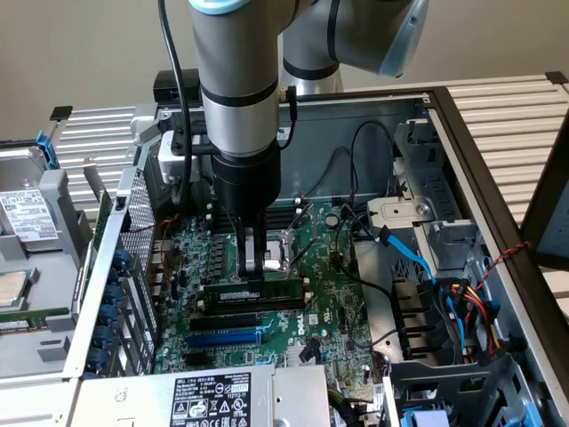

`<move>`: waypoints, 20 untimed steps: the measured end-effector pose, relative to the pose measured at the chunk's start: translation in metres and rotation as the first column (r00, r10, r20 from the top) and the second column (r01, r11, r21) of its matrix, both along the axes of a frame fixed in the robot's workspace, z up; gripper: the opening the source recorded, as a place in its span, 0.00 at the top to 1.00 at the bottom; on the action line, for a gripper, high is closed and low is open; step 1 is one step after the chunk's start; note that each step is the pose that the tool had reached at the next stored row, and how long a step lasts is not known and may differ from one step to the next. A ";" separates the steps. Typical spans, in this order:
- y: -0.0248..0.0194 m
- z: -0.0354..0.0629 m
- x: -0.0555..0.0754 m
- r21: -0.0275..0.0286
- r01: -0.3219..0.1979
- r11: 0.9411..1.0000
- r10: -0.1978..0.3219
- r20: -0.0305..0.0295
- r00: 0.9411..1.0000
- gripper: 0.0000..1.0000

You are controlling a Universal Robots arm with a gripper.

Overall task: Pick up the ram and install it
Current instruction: 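Insert the ram into the slot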

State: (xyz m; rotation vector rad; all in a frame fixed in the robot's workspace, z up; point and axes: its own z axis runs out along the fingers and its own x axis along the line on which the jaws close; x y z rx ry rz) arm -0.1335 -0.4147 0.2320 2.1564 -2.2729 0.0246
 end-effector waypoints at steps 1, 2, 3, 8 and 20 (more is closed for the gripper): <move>0.0000 0.0000 0.000 0.000 0.000 1.000 0.000 0.000 1.000 0.88; 0.0000 0.0000 0.000 0.000 0.000 1.000 0.000 0.000 1.000 0.88; 0.0000 0.0000 0.000 0.000 0.000 1.000 0.000 0.000 1.000 0.88; 0.0000 -0.0010 0.000 0.000 0.000 1.000 0.000 0.000 1.000 0.88; 0.0000 -0.0014 0.000 0.000 0.000 1.000 0.000 0.000 1.000 0.87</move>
